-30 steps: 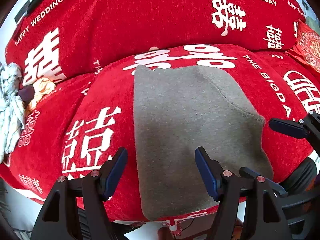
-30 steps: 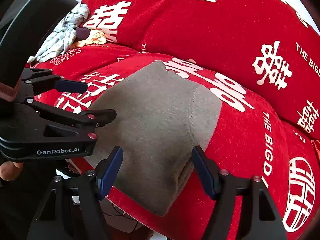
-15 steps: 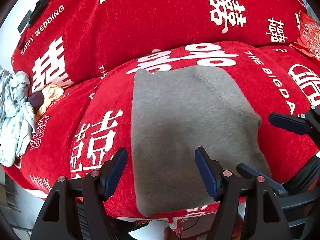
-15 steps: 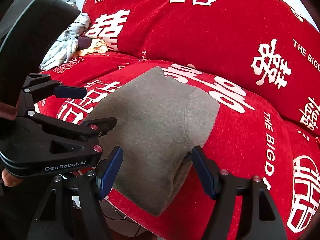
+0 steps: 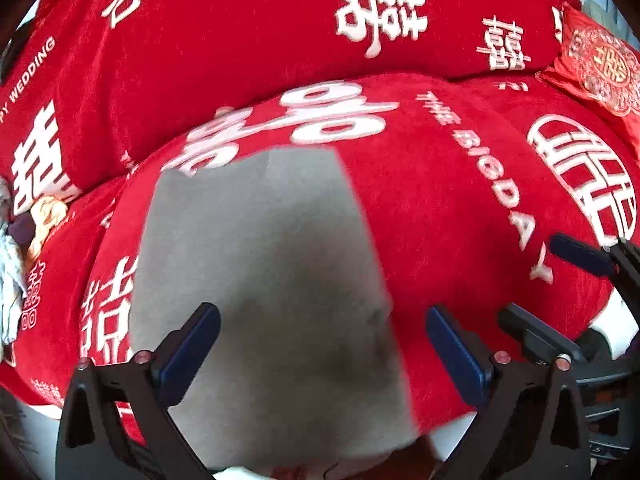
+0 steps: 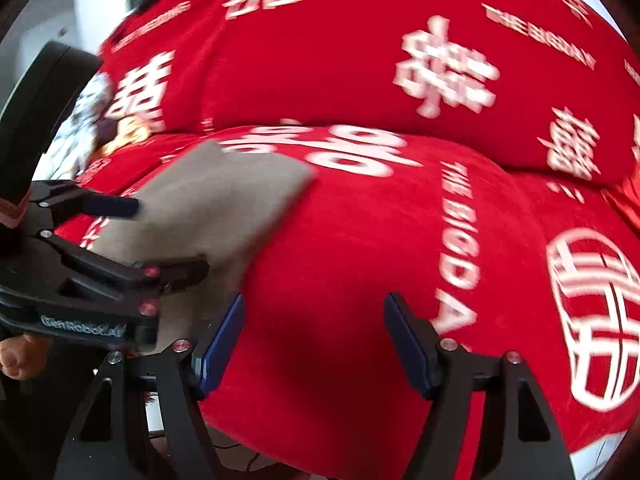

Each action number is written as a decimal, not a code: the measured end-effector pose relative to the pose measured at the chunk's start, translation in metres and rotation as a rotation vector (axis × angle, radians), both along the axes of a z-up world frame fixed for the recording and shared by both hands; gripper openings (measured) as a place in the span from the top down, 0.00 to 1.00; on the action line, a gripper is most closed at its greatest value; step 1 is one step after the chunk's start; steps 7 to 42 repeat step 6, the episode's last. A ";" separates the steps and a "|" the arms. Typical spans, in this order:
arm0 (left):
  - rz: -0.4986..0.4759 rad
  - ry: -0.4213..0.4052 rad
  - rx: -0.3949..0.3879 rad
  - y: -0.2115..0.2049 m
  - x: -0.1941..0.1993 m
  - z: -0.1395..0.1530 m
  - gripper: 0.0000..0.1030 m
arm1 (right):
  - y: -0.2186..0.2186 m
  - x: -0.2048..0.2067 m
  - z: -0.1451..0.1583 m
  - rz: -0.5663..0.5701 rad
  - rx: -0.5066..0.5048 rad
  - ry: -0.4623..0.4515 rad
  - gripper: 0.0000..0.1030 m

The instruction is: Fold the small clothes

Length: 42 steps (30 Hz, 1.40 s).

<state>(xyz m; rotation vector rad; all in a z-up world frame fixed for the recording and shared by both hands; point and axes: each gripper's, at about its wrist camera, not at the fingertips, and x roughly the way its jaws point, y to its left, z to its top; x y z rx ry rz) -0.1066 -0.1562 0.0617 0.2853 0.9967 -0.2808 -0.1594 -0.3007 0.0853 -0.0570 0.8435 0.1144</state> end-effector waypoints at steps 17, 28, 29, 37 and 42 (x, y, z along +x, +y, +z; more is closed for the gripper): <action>-0.130 0.036 -0.008 -0.070 0.011 -0.007 0.00 | -0.080 -0.005 0.001 -0.183 0.024 -0.016 0.26; -0.130 0.036 -0.008 -0.070 0.011 -0.007 0.00 | -0.080 -0.005 0.001 -0.183 0.024 -0.016 0.26; -0.130 0.036 -0.008 -0.070 0.011 -0.007 0.00 | -0.080 -0.005 0.001 -0.183 0.024 -0.016 0.26; -0.130 0.036 -0.008 -0.070 0.011 -0.007 0.00 | -0.080 -0.005 0.001 -0.183 0.024 -0.016 0.26; -0.130 0.036 -0.008 -0.070 0.011 -0.007 0.00 | -0.080 -0.005 0.001 -0.183 0.024 -0.016 0.26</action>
